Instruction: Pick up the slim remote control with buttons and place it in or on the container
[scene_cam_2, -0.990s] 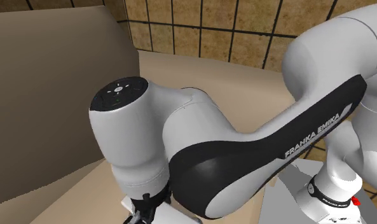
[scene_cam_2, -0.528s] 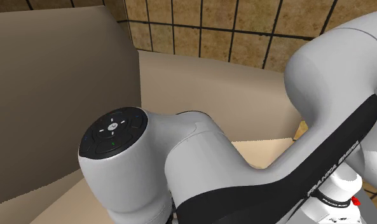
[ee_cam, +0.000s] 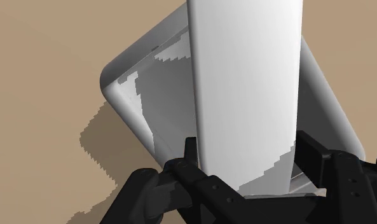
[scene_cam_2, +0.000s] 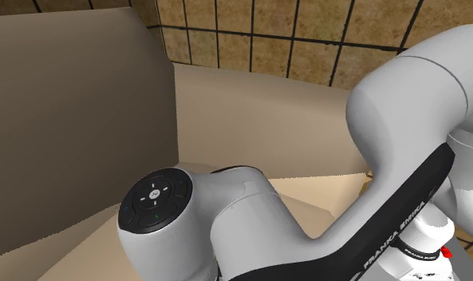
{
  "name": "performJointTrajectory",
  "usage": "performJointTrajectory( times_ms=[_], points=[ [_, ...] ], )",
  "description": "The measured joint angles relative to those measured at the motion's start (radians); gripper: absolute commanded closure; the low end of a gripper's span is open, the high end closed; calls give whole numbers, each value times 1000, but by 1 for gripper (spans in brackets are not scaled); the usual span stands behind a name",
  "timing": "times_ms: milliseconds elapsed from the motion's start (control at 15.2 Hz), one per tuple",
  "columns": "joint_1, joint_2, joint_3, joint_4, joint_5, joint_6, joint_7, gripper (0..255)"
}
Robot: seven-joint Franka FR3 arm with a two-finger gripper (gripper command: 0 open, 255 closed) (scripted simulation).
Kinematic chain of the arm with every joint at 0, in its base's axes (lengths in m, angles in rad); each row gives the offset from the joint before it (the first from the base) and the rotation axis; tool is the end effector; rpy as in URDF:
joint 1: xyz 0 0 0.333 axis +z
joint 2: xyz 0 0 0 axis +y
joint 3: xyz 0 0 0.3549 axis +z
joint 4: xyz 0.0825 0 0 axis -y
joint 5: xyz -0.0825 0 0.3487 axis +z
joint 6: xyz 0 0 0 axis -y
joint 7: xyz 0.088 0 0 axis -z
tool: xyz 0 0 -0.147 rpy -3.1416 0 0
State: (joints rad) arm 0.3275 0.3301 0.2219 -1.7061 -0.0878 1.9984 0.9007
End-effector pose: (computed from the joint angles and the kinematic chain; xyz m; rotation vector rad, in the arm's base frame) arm 0.5430 0.3072 0.4132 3.0756 -0.5031 -0.0257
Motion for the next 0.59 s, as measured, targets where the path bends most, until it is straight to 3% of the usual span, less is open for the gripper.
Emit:
performJointTrajectory(
  times_ms=[528, 594],
  points=[
    [1, 12, -1, -18, -4, 30, 3, 255],
    [1, 12, -1, -18, -4, 30, 3, 0]
  ],
)
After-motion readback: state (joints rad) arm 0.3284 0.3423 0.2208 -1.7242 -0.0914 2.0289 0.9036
